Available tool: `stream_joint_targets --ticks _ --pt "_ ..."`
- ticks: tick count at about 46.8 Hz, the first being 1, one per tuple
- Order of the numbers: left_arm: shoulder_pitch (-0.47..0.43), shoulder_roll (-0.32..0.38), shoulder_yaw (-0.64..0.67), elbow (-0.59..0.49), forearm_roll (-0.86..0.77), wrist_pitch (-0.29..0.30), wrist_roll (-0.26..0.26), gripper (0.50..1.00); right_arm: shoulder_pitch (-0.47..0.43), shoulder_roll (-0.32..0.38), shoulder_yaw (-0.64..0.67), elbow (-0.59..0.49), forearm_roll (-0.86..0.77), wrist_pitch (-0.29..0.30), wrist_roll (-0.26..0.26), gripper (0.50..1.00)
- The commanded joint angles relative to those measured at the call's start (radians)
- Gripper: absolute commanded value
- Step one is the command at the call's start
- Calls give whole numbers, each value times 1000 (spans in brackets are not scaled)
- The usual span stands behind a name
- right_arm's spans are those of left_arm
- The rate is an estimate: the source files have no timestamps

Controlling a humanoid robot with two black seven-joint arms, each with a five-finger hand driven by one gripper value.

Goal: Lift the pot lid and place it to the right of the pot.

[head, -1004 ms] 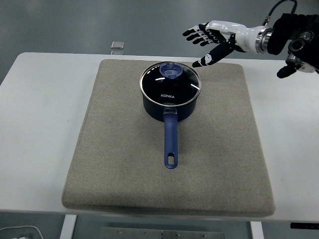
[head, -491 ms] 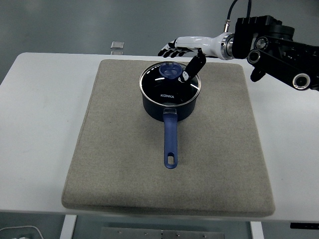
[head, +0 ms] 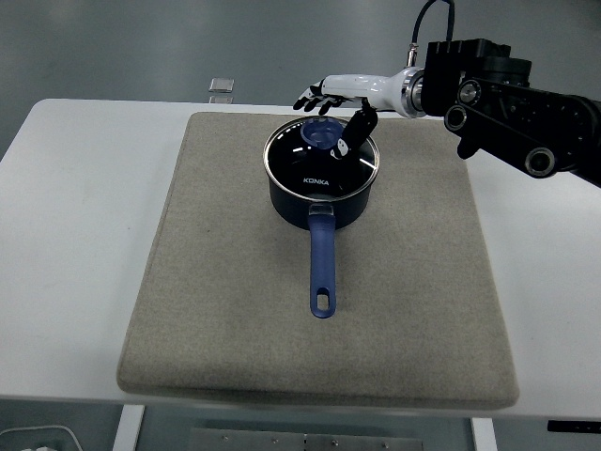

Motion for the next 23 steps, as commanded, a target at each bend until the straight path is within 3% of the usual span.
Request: stream_joint_targets --ticks 1,11,17,23 --pt "1 0 0 0 0 0 0 1000 0 2 -2 -2 -7 0 0 797" --pt "1 0 0 0 0 0 0 1000 0 2 -5 -2 -9 2 0 756" --pt "1 0 0 0 0 0 0 1000 2 0 -5 -2 -12 11 0 672" --pt "-1 0 0 0 0 0 0 1000 3 0 -5 -1 -12 14 0 648"
